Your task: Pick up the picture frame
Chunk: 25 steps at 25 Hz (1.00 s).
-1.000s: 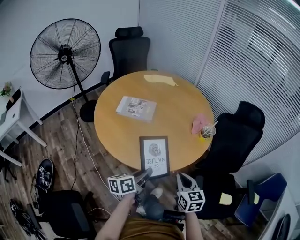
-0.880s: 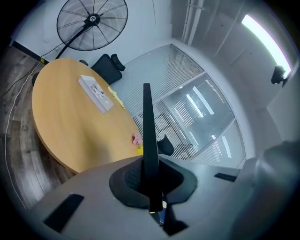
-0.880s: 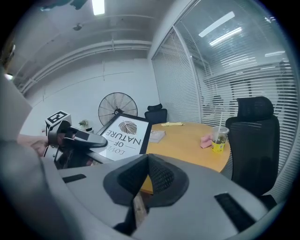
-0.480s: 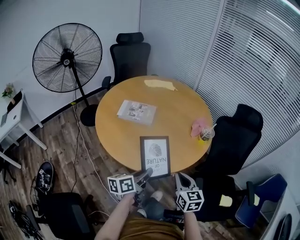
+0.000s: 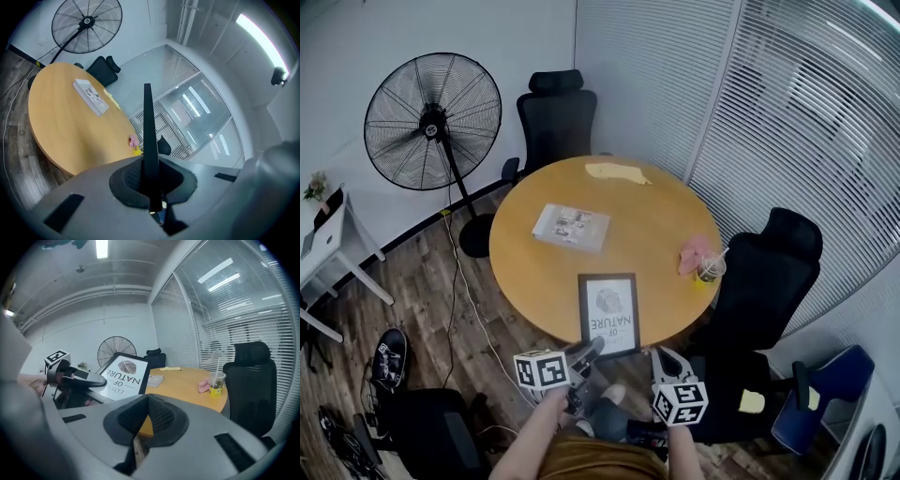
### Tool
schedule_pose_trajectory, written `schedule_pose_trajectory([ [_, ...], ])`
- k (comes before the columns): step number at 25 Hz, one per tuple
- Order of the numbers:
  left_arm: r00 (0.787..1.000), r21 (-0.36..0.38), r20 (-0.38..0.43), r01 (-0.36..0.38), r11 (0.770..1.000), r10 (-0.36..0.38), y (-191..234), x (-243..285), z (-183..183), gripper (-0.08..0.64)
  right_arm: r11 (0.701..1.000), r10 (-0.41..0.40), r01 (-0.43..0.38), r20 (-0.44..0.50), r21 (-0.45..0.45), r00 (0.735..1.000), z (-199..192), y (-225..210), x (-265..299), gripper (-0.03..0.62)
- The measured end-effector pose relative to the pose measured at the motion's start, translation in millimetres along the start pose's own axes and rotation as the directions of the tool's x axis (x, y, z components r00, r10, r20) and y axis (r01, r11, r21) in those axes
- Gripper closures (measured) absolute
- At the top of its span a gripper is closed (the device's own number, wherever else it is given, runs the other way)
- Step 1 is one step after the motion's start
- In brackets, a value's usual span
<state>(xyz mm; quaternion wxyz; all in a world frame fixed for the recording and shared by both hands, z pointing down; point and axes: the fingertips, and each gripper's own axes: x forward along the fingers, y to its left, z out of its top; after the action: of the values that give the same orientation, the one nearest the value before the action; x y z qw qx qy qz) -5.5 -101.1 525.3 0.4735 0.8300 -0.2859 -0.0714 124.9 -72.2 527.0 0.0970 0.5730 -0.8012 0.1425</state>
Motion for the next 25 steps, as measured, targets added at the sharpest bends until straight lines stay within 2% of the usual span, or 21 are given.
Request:
schedule_pose_trajectory([
  [9,0.999,-0.044,0.015,0.033,0.998,-0.033,-5.7,0.7,-0.9,0.52,1.0,0.001,-0.001,-0.007,-0.009,1.0,-1.2,-2.6,-2.5,0.58],
  [25,1.0,-0.081,0.025,0.021,0.996,-0.019,1.3,2.1,-3.5,0.52,1.0,0.01,-0.011,-0.024,-0.028,1.0,-5.9,-7.5,-2.6,0.58],
])
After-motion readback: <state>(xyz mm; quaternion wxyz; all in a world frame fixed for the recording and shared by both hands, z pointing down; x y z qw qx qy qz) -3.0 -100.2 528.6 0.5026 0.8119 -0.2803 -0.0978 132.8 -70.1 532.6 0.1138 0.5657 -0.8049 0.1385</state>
